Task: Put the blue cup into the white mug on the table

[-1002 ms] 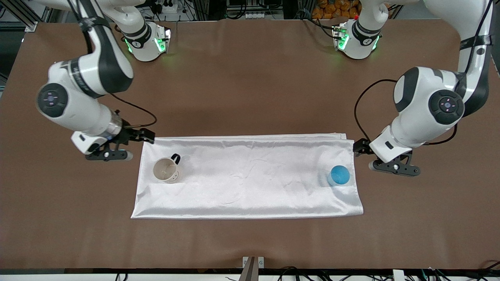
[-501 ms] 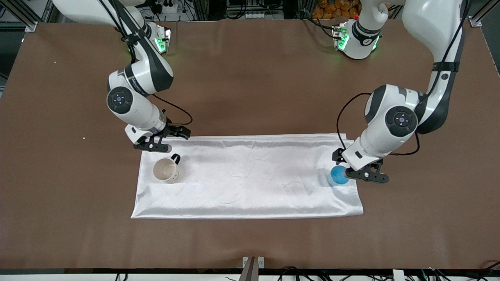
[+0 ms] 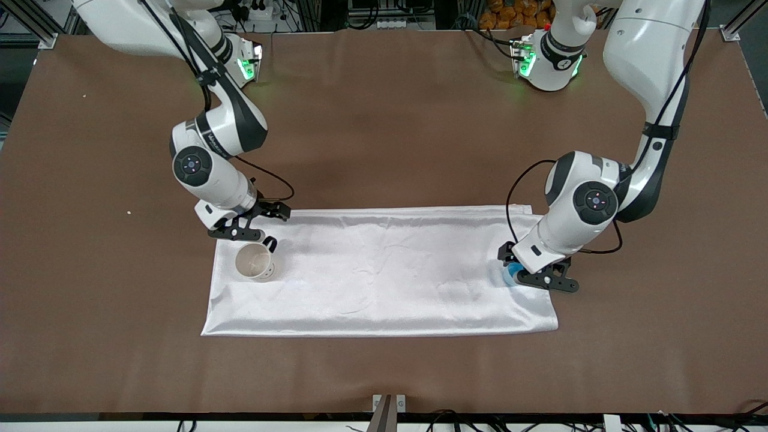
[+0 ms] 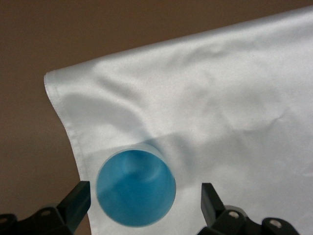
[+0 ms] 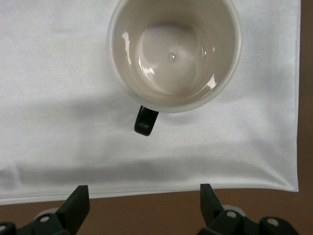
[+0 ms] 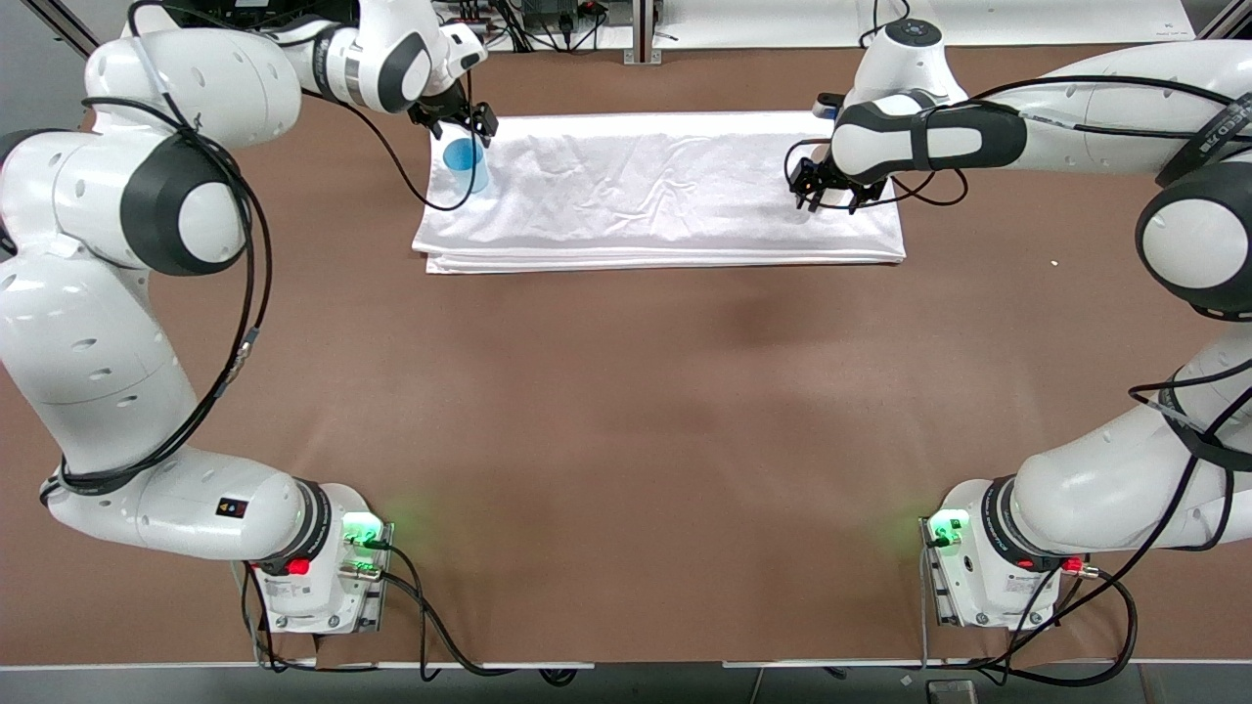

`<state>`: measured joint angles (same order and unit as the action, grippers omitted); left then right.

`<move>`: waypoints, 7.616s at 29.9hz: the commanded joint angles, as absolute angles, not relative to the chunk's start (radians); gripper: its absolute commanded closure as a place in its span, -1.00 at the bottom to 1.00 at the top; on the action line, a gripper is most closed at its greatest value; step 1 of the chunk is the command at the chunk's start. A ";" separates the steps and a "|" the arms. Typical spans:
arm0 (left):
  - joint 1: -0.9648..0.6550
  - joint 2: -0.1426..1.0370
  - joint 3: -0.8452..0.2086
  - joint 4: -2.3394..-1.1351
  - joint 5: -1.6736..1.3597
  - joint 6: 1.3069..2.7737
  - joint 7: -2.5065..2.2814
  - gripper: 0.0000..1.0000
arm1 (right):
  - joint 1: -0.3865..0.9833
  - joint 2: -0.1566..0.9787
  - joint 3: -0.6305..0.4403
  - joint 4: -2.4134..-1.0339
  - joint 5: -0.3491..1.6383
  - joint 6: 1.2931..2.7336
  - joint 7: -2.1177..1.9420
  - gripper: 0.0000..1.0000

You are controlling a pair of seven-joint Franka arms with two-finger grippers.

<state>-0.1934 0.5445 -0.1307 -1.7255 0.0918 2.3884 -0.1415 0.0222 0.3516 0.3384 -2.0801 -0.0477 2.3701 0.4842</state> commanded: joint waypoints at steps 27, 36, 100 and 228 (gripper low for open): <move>-0.209 0.641 -0.140 -1.723 0.124 2.450 -0.181 -0.41 | -0.025 0.523 0.299 -1.967 -0.242 2.536 0.502 -1.00; -0.209 0.641 -0.138 -1.721 0.127 2.448 -0.169 0.97 | -0.018 0.540 0.299 -1.948 -0.264 2.540 0.503 -0.96; -0.183 -0.009 -0.132 -1.723 0.063 1.786 -0.163 1.00 | 0.003 0.532 0.635 -1.948 -0.411 2.382 1.077 1.00; -0.239 0.586 -0.876 -1.600 0.578 1.927 -1.416 1.00 | -0.181 0.666 0.575 -1.563 -0.471 2.023 0.652 -1.00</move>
